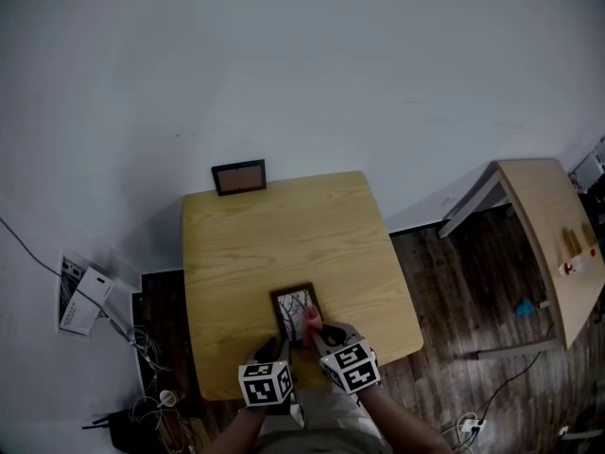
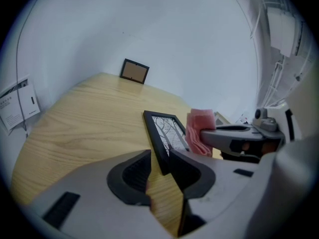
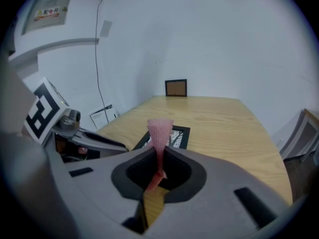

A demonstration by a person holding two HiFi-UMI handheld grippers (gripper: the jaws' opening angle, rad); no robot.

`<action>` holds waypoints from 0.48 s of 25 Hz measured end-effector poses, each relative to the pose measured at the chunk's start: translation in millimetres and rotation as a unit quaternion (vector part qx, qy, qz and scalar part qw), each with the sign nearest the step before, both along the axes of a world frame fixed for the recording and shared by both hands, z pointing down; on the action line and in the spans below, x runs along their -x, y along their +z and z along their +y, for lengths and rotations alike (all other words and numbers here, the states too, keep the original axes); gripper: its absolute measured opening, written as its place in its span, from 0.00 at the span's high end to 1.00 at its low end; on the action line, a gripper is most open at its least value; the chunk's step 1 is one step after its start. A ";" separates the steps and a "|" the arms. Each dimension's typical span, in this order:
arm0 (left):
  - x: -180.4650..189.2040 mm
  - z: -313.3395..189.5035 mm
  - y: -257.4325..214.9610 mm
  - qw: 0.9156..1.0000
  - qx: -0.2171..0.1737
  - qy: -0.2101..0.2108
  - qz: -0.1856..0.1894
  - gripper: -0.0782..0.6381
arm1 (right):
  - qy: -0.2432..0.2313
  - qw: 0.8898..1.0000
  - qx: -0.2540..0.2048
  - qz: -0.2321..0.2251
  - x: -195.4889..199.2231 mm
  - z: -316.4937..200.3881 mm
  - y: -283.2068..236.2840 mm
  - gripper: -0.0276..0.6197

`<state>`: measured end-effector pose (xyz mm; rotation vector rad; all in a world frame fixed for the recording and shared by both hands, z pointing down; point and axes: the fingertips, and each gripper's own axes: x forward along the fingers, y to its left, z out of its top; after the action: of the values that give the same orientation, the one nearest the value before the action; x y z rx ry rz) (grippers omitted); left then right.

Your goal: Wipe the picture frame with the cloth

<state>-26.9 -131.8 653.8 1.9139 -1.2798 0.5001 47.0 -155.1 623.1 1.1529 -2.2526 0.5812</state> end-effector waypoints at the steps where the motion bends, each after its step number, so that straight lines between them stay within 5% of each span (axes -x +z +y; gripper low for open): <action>1: 3.2 1.7 -3.0 1.000 -0.003 -0.003 0.003 0.77 | 0.006 1.000 -0.001 -0.012 0.6 4.8 -5.0 0.93; 12: 23.3 27.0 -65.8 0.998 -0.061 0.004 0.033 0.83 | 0.037 0.995 -0.051 -0.074 9.9 54.4 -63.1 0.93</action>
<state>-50.2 -104.8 588.0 2.0199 -1.2846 0.3673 37.1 -100.7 560.0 1.2857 -2.3984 0.6047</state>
